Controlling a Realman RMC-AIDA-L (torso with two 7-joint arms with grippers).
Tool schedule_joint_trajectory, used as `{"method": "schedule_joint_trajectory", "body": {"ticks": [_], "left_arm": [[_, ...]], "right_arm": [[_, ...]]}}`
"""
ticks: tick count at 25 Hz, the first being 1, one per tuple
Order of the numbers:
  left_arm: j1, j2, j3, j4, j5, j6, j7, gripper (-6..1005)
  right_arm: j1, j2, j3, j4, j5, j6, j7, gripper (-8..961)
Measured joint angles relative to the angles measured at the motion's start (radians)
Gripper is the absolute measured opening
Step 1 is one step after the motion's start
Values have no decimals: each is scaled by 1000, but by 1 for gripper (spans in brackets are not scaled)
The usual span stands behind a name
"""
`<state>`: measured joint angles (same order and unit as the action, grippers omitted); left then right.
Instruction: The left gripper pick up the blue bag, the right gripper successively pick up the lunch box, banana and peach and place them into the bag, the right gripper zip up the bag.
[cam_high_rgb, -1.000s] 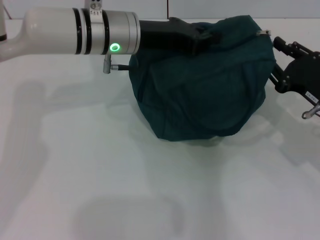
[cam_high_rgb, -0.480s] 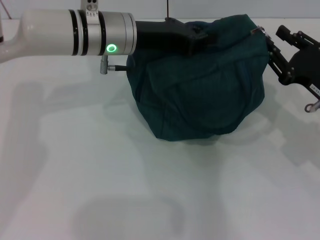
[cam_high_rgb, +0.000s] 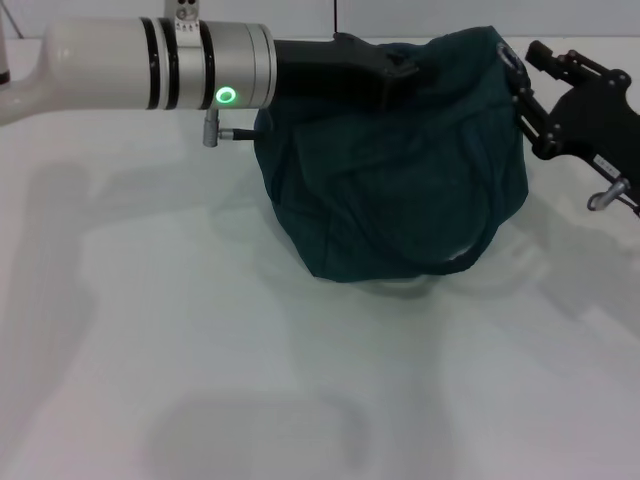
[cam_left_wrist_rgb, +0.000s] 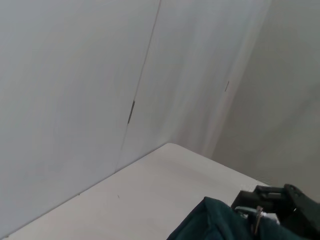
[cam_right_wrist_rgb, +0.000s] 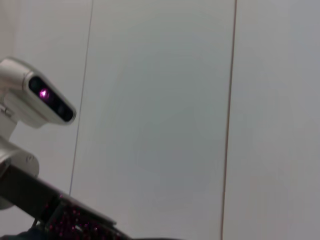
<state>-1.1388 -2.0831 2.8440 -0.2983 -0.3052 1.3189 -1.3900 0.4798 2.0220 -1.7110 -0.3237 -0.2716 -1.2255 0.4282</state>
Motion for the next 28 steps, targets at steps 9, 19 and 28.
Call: {"method": "schedule_joint_trajectory", "body": {"ticks": [9, 19, 28], "left_arm": [[3, 0, 0, -1, -14, 0, 12, 125], [7, 0, 0, -1, -25, 0, 22, 135], [3, 0, 0, -3, -25, 0, 23, 143]], "right_arm": [[3, 3, -21, 0, -2, -1, 0, 344], [-9, 3, -10, 0, 9, -37, -49, 224], [-6, 3, -12, 0, 21, -41, -91, 195]]}}
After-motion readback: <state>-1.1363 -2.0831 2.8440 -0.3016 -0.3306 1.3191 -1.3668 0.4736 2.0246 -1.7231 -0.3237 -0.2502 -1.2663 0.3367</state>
